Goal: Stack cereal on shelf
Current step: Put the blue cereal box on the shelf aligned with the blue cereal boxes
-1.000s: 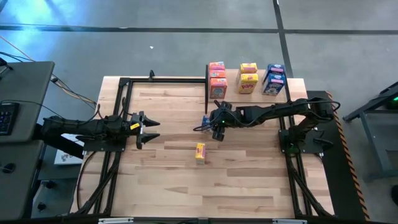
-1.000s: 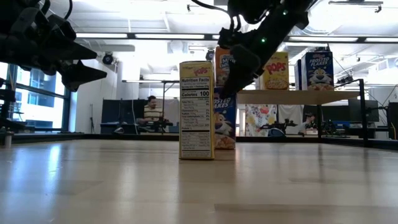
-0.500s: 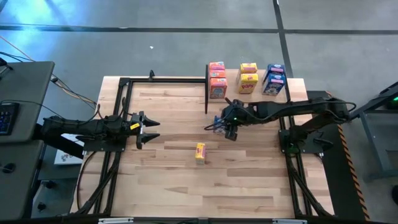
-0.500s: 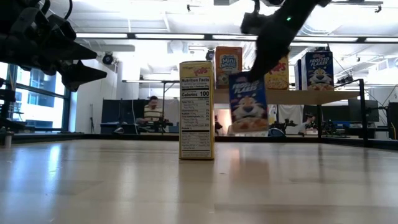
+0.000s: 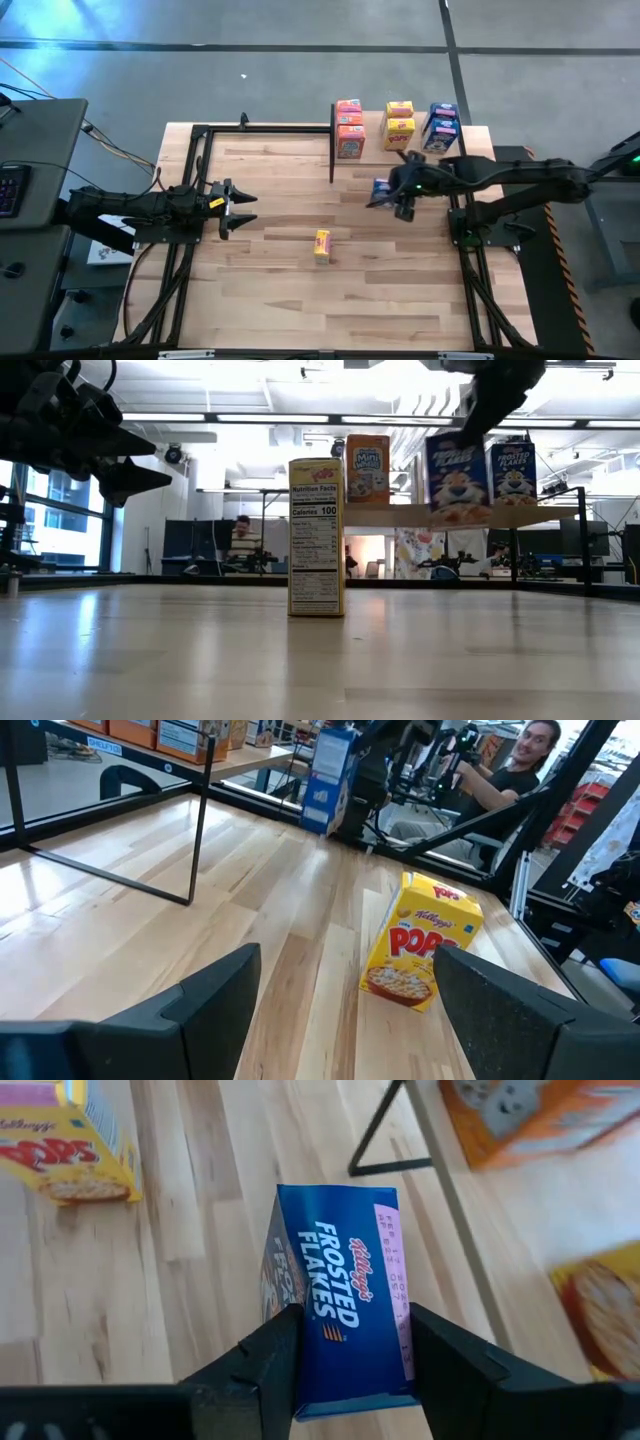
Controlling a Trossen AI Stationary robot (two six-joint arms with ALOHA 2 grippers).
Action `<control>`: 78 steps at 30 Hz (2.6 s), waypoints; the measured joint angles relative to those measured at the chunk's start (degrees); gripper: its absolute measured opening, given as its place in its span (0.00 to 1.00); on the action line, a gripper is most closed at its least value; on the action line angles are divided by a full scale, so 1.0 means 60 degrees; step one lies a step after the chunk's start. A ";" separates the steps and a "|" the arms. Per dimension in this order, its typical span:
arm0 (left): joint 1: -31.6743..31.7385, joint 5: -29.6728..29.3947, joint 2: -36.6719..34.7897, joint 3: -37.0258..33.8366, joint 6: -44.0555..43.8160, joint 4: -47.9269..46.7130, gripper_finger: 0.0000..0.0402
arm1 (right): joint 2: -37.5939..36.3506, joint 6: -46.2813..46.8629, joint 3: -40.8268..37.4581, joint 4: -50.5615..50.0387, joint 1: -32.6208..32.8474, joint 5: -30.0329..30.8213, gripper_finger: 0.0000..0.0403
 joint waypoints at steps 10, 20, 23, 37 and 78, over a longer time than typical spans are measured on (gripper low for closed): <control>-0.0002 0.0000 0.0000 0.0000 -0.0003 0.0000 0.72 | -0.1818 -0.0037 0.0000 -0.1566 0.0000 0.0471 0.40; -0.0002 -0.0001 0.0000 0.0000 -0.0001 0.0003 0.72 | -0.2907 -0.0064 -0.0004 -0.3206 -0.0001 0.1597 0.40; -0.0003 0.0000 0.0001 0.0000 -0.0003 0.0001 0.72 | -0.3069 -0.0403 -0.0004 -0.3442 0.0000 0.1676 0.40; -0.0003 -0.0003 0.0000 0.0000 0.0000 0.0003 0.72 | -0.3886 -0.1517 -0.0004 -0.4016 -0.0004 0.2564 0.40; -0.0003 -0.0003 0.0003 0.0000 -0.0003 0.0000 0.72 | -0.4031 -0.2519 -0.0004 -0.3800 -0.0238 0.3903 0.40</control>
